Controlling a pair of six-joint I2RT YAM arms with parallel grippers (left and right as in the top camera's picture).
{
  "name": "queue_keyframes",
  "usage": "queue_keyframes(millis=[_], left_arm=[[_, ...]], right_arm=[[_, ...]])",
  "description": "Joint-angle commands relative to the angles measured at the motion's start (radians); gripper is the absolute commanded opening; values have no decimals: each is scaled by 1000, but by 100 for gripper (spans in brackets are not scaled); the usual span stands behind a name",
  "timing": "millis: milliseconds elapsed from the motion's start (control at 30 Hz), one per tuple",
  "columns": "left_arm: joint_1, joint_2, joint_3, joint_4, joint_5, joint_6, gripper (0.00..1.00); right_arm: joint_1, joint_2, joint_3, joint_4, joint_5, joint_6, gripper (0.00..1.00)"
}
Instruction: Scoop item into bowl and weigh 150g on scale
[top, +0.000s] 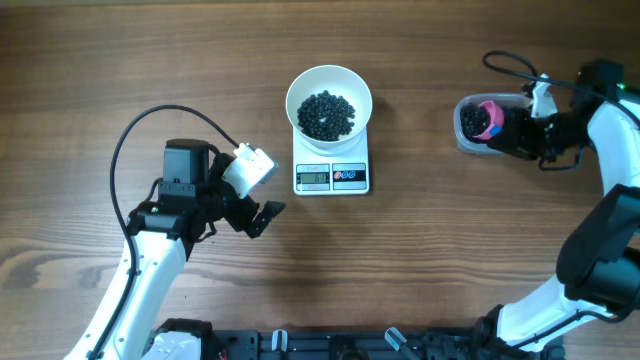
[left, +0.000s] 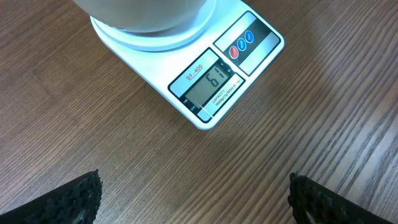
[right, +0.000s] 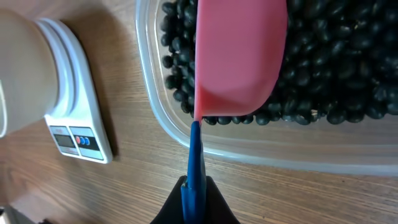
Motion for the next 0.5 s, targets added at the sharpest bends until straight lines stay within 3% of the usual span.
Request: queue_keyframes(millis=[0, 467], left_arm=[[-6, -9, -10, 2, 19, 18, 100], [-6, -9, -10, 2, 19, 19, 100]], right_arm=[[-47, 17, -6, -9, -76, -24, 4], [-162, 17, -6, -89, -300, -110, 4]])
